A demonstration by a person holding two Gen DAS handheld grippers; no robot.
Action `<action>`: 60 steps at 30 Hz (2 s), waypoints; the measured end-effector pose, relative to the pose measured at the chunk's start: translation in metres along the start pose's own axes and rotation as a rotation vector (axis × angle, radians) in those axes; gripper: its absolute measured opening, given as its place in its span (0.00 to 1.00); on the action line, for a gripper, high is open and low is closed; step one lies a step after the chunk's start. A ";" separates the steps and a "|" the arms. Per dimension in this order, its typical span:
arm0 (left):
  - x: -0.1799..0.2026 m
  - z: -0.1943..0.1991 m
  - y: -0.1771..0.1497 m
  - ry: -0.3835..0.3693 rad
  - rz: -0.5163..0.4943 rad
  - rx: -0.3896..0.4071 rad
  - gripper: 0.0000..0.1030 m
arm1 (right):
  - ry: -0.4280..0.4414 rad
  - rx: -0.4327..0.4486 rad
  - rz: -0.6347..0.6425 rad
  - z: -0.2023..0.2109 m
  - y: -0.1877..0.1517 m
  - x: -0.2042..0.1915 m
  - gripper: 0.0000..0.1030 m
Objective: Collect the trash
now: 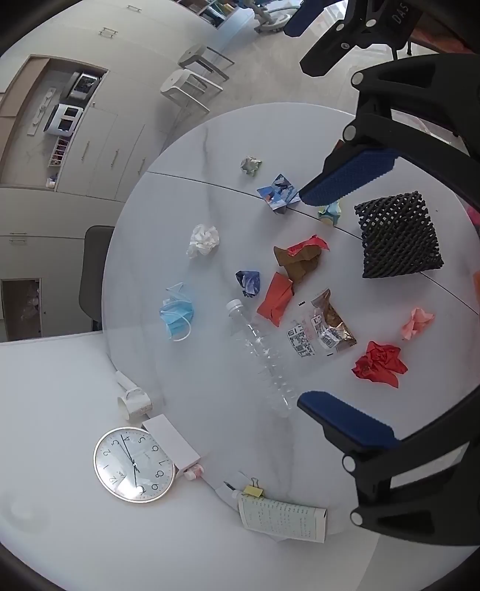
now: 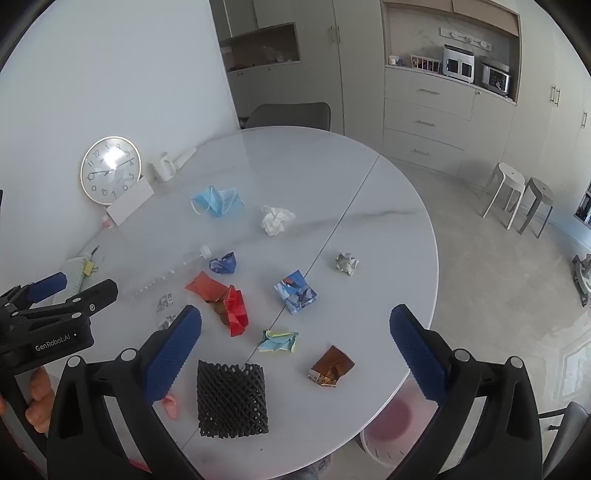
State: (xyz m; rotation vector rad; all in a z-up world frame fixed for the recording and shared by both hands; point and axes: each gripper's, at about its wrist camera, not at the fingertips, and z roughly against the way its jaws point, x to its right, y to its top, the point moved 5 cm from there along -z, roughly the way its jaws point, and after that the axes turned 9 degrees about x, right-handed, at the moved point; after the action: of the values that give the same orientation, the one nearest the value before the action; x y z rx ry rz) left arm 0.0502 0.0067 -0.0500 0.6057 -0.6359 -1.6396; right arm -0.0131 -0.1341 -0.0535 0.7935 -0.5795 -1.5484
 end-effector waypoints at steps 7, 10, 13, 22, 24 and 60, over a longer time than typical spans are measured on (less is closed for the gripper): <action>-0.006 0.001 -0.003 -0.003 0.012 -0.005 0.94 | 0.003 -0.008 0.006 -0.001 -0.001 -0.006 0.98; -0.007 0.001 -0.004 -0.005 0.015 -0.007 0.94 | 0.003 -0.011 0.010 -0.002 -0.001 -0.009 0.98; -0.009 0.001 -0.004 -0.006 0.016 -0.009 0.94 | 0.003 -0.011 0.014 -0.002 -0.002 -0.011 0.98; -0.010 0.001 -0.006 -0.005 0.015 -0.012 0.94 | 0.002 -0.011 0.015 -0.001 -0.004 -0.013 0.98; -0.011 0.001 -0.008 -0.005 0.017 -0.014 0.94 | 0.002 -0.011 0.016 -0.001 -0.004 -0.014 0.98; -0.017 0.002 -0.012 0.002 0.025 -0.024 0.94 | 0.002 -0.024 0.013 0.000 -0.009 -0.015 0.98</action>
State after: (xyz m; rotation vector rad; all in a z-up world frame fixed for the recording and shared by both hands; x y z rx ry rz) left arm 0.0429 0.0253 -0.0563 0.5798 -0.6194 -1.6208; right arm -0.0184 -0.1182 -0.0579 0.7718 -0.5622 -1.5399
